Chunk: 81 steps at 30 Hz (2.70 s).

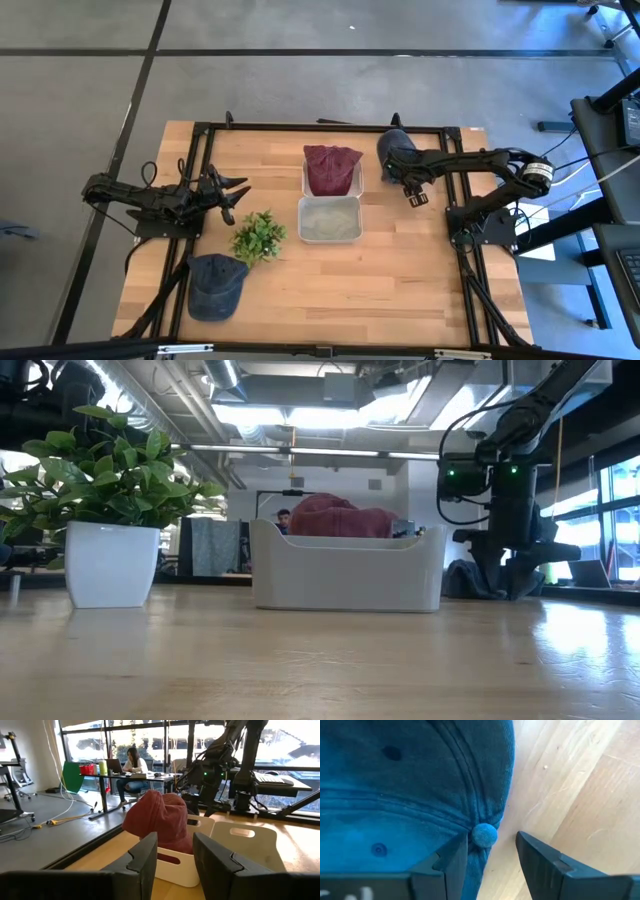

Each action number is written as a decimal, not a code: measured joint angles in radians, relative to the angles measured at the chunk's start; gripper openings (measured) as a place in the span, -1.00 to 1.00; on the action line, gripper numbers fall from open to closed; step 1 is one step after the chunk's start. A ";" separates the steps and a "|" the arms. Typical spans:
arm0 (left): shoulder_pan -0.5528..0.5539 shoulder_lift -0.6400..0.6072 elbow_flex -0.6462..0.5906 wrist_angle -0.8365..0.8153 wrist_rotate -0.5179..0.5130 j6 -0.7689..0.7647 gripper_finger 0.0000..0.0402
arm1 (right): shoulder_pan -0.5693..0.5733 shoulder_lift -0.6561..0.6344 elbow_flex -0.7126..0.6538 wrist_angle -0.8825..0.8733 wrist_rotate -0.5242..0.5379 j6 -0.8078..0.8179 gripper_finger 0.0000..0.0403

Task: Pick & Place hat
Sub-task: Put the blue cap into the gray bin

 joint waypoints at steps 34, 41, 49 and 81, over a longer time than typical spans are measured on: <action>0.000 0.000 0.000 0.000 0.000 -0.055 -0.40 | 0.001 0.000 0.000 0.011 -0.012 -0.180 -0.14; 0.000 0.000 0.000 0.000 0.000 -0.098 -0.40 | 0.001 0.000 0.000 0.013 -0.011 -0.182 -0.14; 0.000 0.000 0.000 0.003 0.000 -0.101 -0.40 | 0.001 0.000 0.000 0.014 -0.011 -0.182 -0.14; 0.000 0.000 0.000 0.005 -0.001 -0.124 -0.40 | 0.002 0.002 0.000 0.032 0.012 -0.047 -0.89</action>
